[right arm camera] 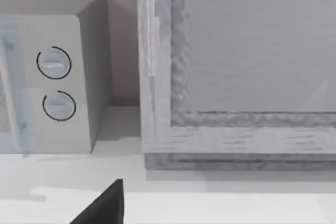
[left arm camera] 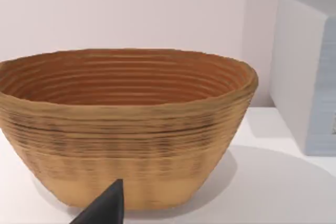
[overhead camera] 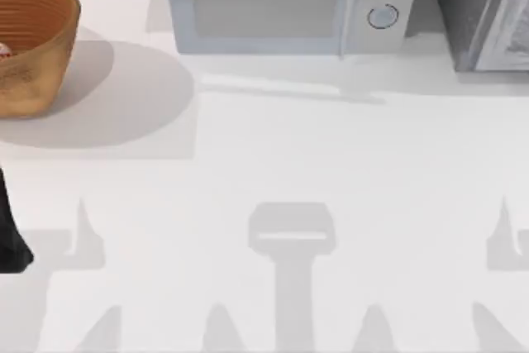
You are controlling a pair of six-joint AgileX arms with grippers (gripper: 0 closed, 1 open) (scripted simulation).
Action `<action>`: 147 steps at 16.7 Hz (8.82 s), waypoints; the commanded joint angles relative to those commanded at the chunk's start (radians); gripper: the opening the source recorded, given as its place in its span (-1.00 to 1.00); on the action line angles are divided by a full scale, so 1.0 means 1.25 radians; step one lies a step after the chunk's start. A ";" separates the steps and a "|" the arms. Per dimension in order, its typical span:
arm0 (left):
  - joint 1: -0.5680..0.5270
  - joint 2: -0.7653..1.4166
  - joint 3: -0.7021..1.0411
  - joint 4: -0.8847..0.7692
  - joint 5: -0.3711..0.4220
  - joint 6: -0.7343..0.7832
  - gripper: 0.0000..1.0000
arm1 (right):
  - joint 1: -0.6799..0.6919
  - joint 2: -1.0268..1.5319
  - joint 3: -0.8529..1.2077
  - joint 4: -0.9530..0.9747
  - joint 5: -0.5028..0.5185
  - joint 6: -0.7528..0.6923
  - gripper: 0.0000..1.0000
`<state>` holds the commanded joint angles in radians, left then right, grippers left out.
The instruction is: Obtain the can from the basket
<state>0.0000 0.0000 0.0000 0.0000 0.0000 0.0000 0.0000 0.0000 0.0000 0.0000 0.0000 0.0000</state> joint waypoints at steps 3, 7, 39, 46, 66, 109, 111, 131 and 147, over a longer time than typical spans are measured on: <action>0.001 0.006 0.002 -0.005 0.000 -0.001 1.00 | 0.000 0.000 0.000 0.000 0.000 0.000 1.00; 0.011 0.104 0.064 -0.075 0.005 -0.006 1.00 | 0.000 0.000 0.000 0.000 0.000 0.000 1.00; 0.135 2.127 2.231 -1.251 0.087 0.150 1.00 | 0.000 0.000 0.000 0.000 0.000 0.000 1.00; 0.136 2.211 2.320 -1.295 0.087 0.159 1.00 | 0.000 0.000 0.000 0.000 0.000 0.000 1.00; 0.128 2.146 2.003 -1.044 0.085 0.150 0.85 | 0.000 0.000 0.000 0.000 0.000 0.000 1.00; 0.083 0.899 0.870 -0.517 0.167 0.104 -1.00 | 0.000 0.000 0.000 0.000 0.000 0.000 1.00; 0.070 0.800 0.775 -0.464 0.156 0.101 -1.00 | 0.000 0.000 0.000 0.000 0.000 0.000 1.00; 0.000 0.000 0.000 0.000 0.000 0.000 -1.00 | 0.000 0.000 0.000 0.000 0.000 0.000 1.00; 0.056 0.695 0.227 0.364 0.463 0.127 -1.00 | 0.000 0.000 0.000 0.000 0.000 0.000 1.00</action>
<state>0.0699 0.8686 0.2832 0.4546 0.5783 0.1594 0.0000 0.0000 0.0000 0.0000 0.0000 0.0000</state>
